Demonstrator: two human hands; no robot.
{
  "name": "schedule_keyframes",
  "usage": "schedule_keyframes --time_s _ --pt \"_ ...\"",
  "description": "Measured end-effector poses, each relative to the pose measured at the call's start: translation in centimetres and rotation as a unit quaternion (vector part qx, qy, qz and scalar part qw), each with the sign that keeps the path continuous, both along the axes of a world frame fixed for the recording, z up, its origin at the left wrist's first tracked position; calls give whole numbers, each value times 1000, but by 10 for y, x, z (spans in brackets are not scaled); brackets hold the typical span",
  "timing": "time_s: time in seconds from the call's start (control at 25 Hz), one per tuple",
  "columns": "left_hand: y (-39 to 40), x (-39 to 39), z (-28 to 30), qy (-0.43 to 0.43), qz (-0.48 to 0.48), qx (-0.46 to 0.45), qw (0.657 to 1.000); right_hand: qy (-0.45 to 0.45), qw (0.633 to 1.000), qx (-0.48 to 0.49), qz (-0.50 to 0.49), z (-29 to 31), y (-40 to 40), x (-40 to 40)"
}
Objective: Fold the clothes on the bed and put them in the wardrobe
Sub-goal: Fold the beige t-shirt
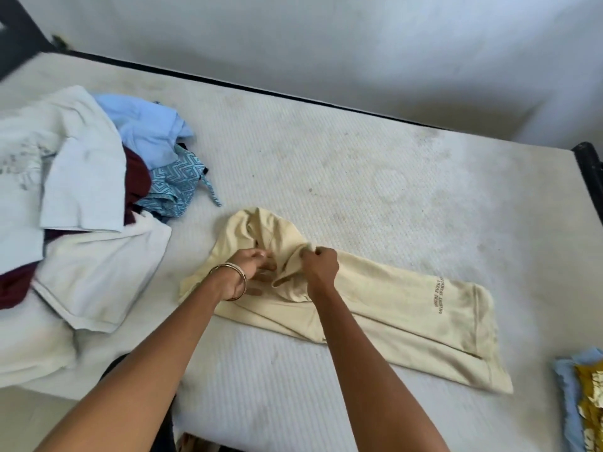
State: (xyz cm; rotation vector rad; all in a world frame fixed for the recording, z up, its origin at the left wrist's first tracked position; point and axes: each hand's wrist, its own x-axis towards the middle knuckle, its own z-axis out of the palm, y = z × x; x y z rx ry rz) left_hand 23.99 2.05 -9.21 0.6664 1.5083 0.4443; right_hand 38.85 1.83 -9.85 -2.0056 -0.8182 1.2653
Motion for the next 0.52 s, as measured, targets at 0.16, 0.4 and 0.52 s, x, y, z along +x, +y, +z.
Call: schedule_keyframes --time_s 0.16,0.4,0.52 --pt "7 -35 2 13 24 -6 1000 59 942 197 264 27 -13 -13" --pt "31 -78 -2 58 95 17 994 -101 815 206 532 1 -45 -43" --pt "54 -71 -18 196 -38 76 977 -179 790 238 536 -16 -61 -46"
